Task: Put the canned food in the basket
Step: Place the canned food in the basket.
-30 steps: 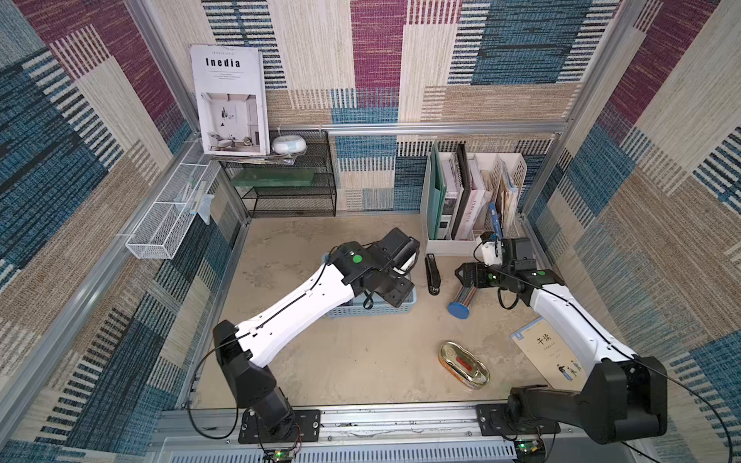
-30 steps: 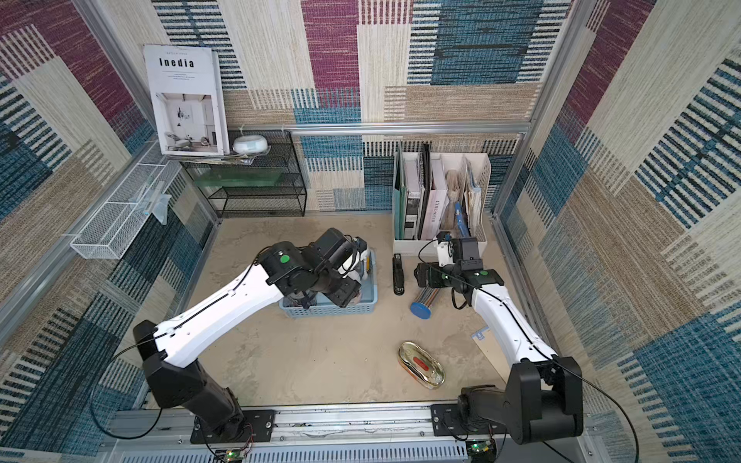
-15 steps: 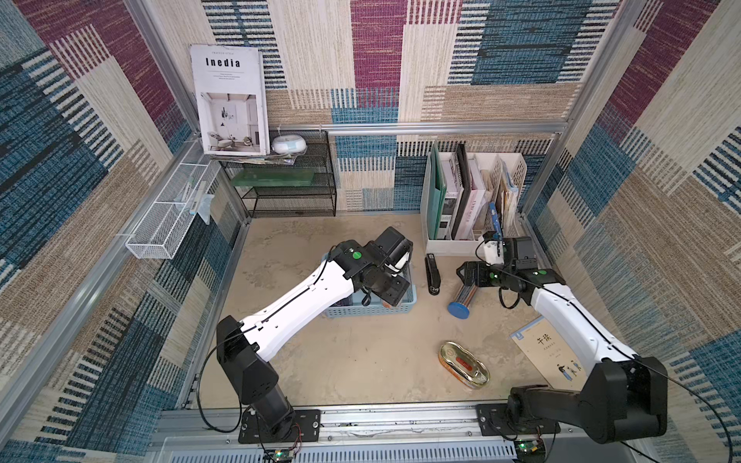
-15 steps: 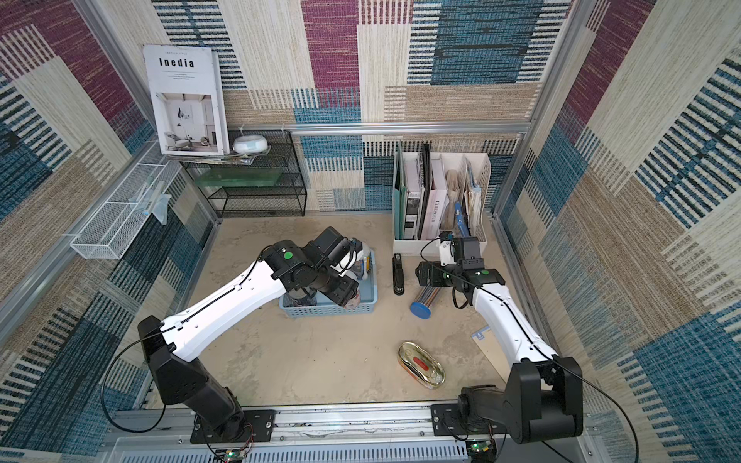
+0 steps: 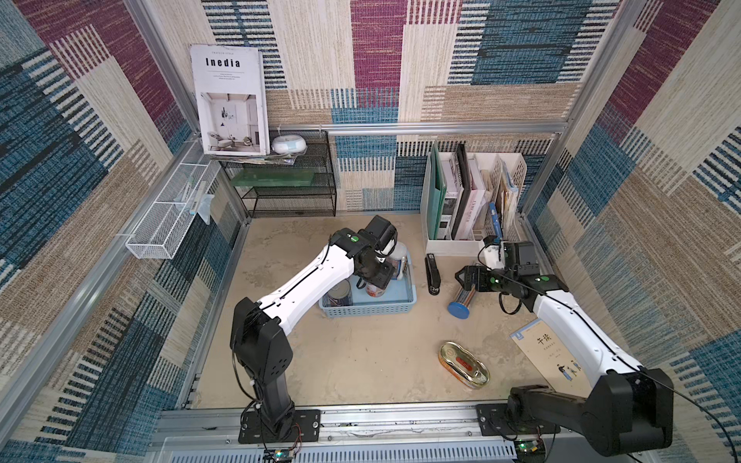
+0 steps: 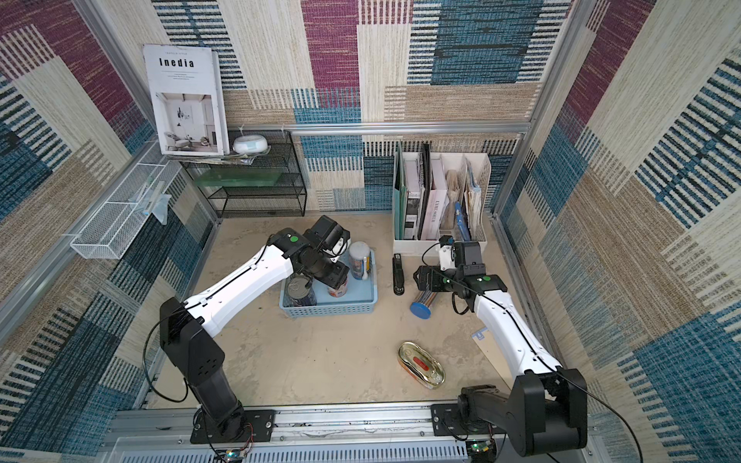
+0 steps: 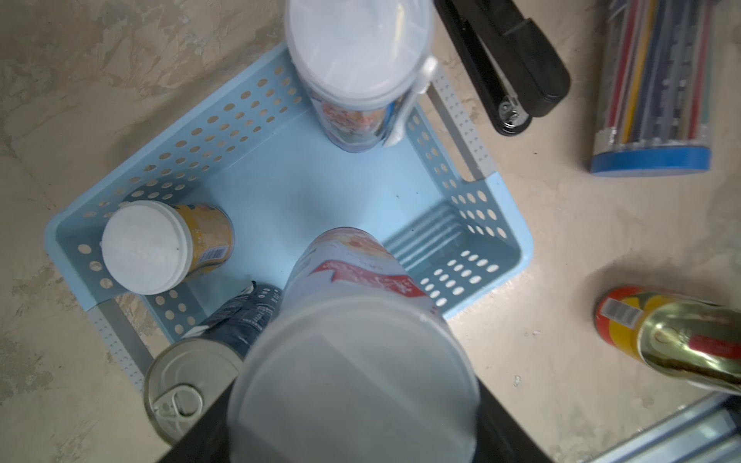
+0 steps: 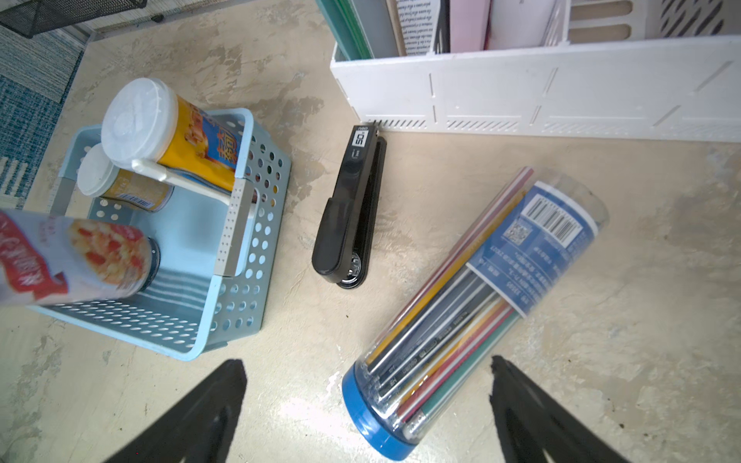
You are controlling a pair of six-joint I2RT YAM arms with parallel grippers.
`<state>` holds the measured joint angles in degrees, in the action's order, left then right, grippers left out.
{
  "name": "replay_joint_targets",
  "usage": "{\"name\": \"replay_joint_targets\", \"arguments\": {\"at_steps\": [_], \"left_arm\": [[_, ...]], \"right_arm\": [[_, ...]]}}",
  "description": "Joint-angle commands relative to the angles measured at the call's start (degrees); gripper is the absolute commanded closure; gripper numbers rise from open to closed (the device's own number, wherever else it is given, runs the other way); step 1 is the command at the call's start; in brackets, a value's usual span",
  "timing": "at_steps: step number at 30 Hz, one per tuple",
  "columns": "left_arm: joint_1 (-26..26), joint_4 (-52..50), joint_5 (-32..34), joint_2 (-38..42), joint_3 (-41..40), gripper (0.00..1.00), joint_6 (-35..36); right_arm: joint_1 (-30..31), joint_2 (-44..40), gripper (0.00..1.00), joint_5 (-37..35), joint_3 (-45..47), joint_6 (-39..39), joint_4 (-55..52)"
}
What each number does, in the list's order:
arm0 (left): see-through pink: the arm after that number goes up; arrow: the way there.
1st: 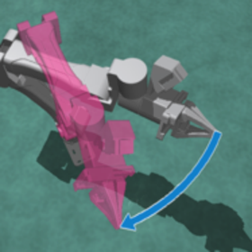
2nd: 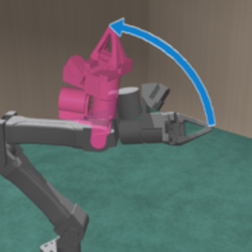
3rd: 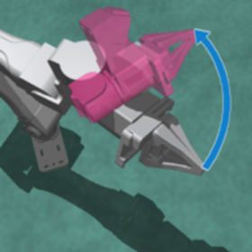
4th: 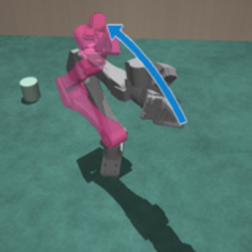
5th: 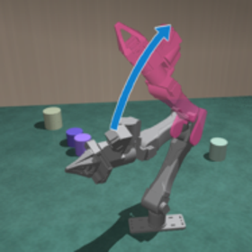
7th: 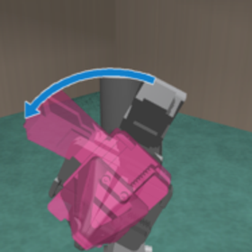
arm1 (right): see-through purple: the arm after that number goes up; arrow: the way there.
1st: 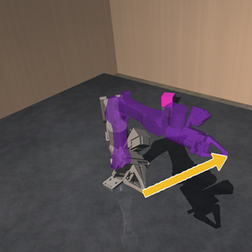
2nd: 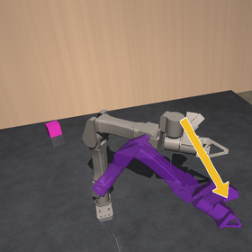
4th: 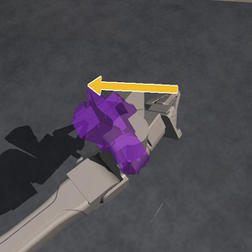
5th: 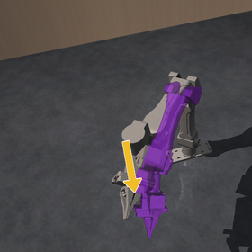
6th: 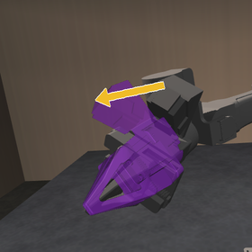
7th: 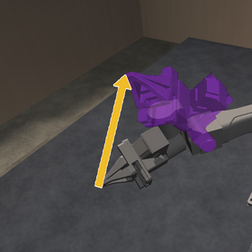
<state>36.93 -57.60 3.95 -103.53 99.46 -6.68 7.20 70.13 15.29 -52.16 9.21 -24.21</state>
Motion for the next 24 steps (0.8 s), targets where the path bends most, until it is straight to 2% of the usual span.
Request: {"name": "replay_joint_targets", "arguments": {"at_steps": [1,15,24], "left_arm": [[-1.91,5.44,1.12,-1.77,0.65,0.68,1.01],[-6.85,9.00,0.21,-12.31,6.42,0.69,1.93],[-8.47,10.33,0.39,-15.68,7.67,0.64,1.78]], "right_arm": [[0.13,-0.85,0.01,0.62,1.12,0.72,-1.23],[2.64,-2.45,0.01,1.06,4.44,2.19,-0.96],[6.13,-4.31,0.01,-0.59,8.27,3.38,-1.28]]}}
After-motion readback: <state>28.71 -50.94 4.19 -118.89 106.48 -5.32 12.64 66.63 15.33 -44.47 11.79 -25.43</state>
